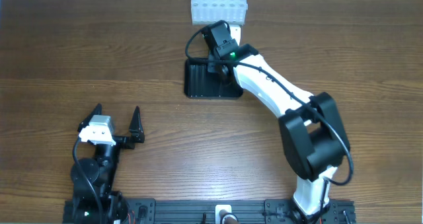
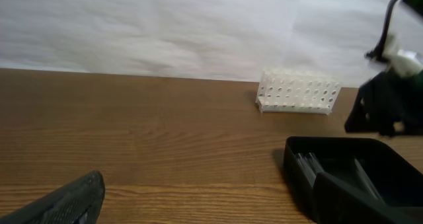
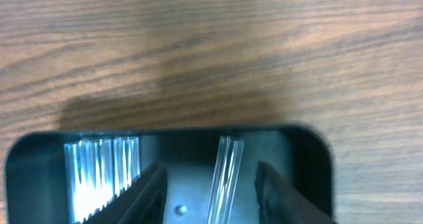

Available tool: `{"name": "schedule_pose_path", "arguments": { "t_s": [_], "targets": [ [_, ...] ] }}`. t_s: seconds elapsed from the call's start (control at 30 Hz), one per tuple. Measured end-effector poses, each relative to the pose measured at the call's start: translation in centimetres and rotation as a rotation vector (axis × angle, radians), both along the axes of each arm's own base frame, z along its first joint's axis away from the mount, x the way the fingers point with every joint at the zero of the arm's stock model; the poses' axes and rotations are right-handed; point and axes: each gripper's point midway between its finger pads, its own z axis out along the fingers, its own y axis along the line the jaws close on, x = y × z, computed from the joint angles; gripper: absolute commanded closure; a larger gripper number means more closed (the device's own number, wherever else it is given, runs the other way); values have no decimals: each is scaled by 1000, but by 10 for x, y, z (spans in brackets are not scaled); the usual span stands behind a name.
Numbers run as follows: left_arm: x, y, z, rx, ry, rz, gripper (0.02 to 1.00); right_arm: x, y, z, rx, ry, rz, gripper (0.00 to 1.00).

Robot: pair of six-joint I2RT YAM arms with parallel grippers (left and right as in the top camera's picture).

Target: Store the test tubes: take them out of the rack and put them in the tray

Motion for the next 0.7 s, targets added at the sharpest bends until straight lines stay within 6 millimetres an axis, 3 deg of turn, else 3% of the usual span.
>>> {"name": "schedule_pose_path", "arguments": {
  "t_s": [0.1,0.17,0.27,0.37,0.47,0.5,0.7],
  "targets": [
    [0,0,0,0,0,0,20,12,-10,44,2,-127,29,180],
    [0,0,0,0,0,0,18,23,-30,104,25,-289,22,121],
    [0,0,0,0,0,-1,18,26,-84,191,44,-552,-29,80],
    [0,0,0,0,0,-1,20,-4,-154,235,-3,-682,-121,62],
    [0,0,0,0,0,0,18,-46,-206,242,-68,-725,-195,7],
    [0,0,0,0,0,-1,18,-56,-211,240,-81,-729,-200,7],
    [0,0,0,0,0,-1,18,-129,-227,174,-181,-686,-173,9]
  ]
}}
